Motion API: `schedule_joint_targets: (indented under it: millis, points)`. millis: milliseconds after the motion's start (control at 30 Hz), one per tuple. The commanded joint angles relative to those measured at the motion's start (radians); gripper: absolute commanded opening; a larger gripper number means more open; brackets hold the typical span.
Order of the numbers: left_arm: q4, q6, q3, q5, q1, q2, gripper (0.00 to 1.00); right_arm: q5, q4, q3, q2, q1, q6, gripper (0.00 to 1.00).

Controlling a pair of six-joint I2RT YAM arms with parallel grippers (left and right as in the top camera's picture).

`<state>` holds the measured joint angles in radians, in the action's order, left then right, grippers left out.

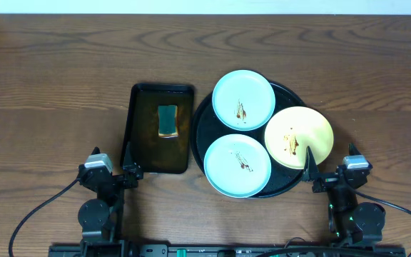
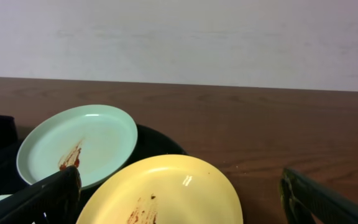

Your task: Clean dirty plates on tray and stack at the side

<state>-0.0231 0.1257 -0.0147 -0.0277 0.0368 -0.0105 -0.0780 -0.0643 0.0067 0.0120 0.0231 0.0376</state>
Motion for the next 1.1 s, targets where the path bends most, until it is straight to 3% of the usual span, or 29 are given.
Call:
schedule_joint_targets:
  millis: [0,367,667,1067]
  points:
    - [-0.048,-0.017,0.011,0.013,0.004,0.003,0.82,0.014,-0.007,-0.001,-0.005,0.010,0.004,0.99]
    - [-0.056,-0.017,-0.019,0.013,0.004,-0.107,0.82,0.046,-0.089,0.040,0.068,0.010,0.080,0.99]
    - [-0.166,-0.017,-0.216,0.013,0.004,-0.341,0.82,0.080,-0.250,0.266,0.312,0.010,0.105,0.99]
    - [-0.580,-0.017,-0.705,0.012,0.004,-0.811,0.82,0.051,-0.587,0.687,0.850,0.010,0.028,0.99]
